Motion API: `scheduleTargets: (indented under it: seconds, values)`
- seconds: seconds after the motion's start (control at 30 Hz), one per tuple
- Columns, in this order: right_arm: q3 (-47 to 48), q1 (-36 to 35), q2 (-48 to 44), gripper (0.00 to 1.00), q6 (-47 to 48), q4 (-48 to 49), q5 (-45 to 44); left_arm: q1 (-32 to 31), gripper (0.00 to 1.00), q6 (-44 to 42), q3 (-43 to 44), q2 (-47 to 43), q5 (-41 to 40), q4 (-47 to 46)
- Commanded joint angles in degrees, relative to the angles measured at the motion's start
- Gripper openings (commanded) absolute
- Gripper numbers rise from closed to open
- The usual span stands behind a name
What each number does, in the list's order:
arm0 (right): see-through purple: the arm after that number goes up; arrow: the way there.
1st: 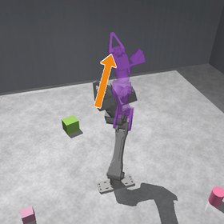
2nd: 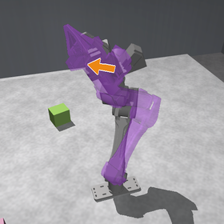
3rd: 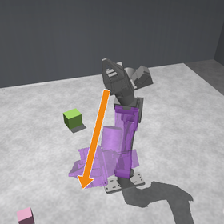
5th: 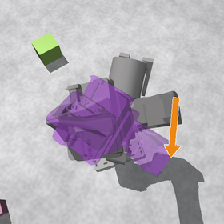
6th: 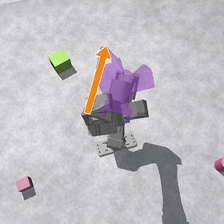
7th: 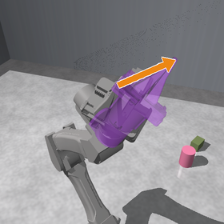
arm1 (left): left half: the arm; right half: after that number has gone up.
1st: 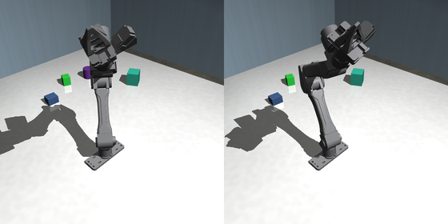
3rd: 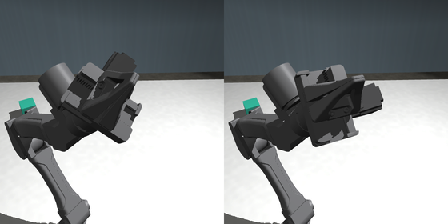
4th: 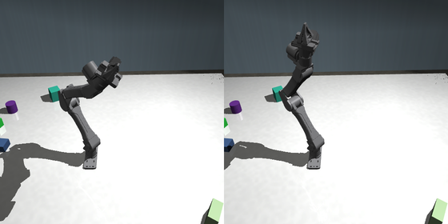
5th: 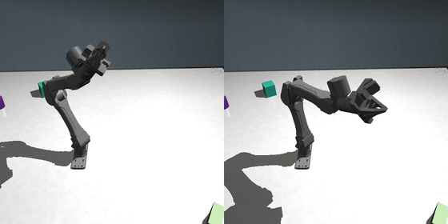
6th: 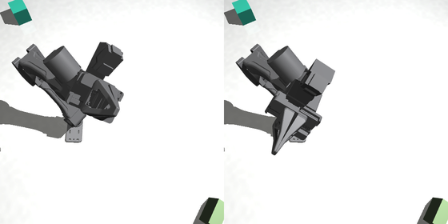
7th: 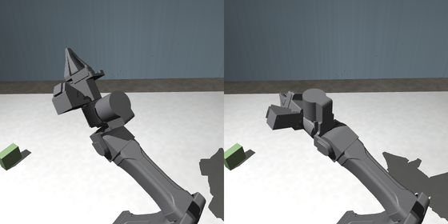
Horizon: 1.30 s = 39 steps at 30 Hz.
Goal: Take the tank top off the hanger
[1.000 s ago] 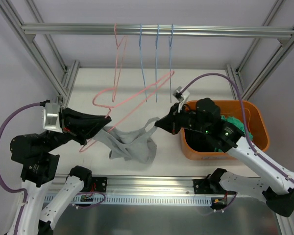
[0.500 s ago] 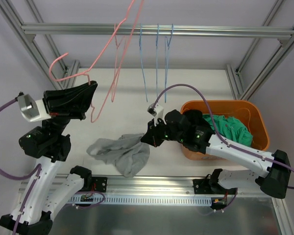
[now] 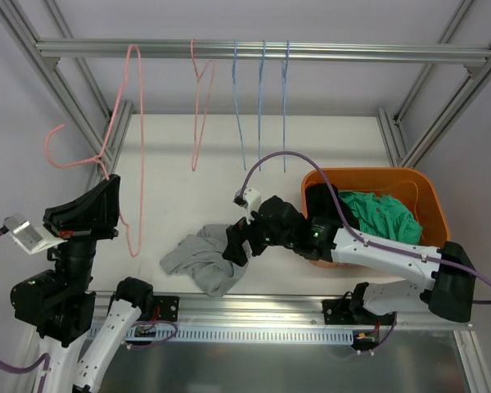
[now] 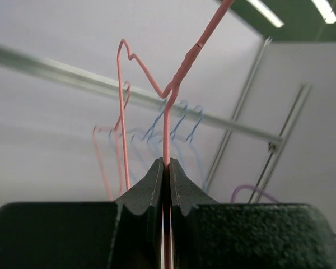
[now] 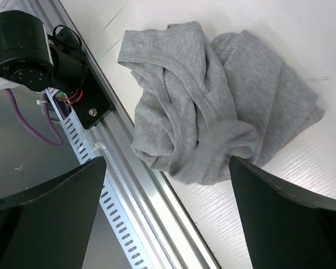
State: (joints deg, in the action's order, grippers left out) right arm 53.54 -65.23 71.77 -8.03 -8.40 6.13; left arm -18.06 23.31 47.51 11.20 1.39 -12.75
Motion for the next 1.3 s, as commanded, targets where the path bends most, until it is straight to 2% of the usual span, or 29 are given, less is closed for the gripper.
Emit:
scheduleTargets:
  seconds: [0.0, 0.1, 0.23, 0.33, 0.37, 0.43, 0.47, 0.57, 0.77, 0.9, 0.97, 1.1, 1.27]
  values:
    - [1.13, -0.25, -2.67, 1.00, 1.17, 1.37, -3.49, -0.48, 0.00, -0.55, 0.92, -0.92, -4.38, 20.96]
    - [0.95, -0.25, -5.31, 1.00, 2.49, -0.64, -5.77, -0.48, 0.00, 1.55, 1.63, -2.32, -6.83, 30.73]
    - [1.30, -0.25, -7.77, 1.00, 3.46, -2.76, -9.12, -0.48, 0.00, 2.18, 2.06, 0.30, -8.95, 34.37]
    - [2.09, -0.25, -9.18, 0.99, 4.42, -4.69, -10.26, -0.48, 0.00, 0.69, 7.58, 11.88, -9.12, 34.81]
    - [2.27, -0.25, -9.62, 1.00, 4.69, -5.56, -11.13, -0.48, 0.00, -0.53, 12.30, 19.31, -9.47, 34.81]
    - [2.27, -0.16, -10.68, 1.00, 5.13, -6.18, -12.19, -0.48, 0.00, -2.30, 17.68, 26.29, -10.44, 34.73]
    - [2.10, -0.16, -11.90, 1.00, 5.39, -6.71, -12.89, -0.39, 0.00, -4.31, 23.45, 32.68, -10.96, 34.73]
    - [0.69, -0.16, -14.62, 1.00, 5.31, -7.24, -13.77, -0.39, 0.00, -6.25, 34.18, 43.15, -12.02, 34.81]
    - [-2.12, -0.07, -18.94, 1.00, 4.61, -8.29, -15.18, 0.92, 0.00, -6.44, 46.69, 57.67, -11.41, 34.55]
    - [-3.26, -0.07, -23.15, 0.99, 4.34, -9.26, -15.89, 3.38, 0.00, -4.15, 49.35, 63.32, -10.18, 33.68]
    - [-3.61, -0.07, -24.13, 1.00, 4.34, -9.52, -16.06, 4.53, 0.00, -3.45, 48.56, 64.81, -8.34, 29.73]
    - [-3.79, -0.07, -24.83, 0.99, 4.60, -10.31, -16.68, 4.97, 0.00, -4.06, 48.73, 66.66, -4.91, 25.33]
    - [-3.79, -0.07, -24.22, 1.00, 4.78, -10.49, -16.85, 5.67, 0.00, -3.80, 47.42, 67.47, -2.71, 25.15]
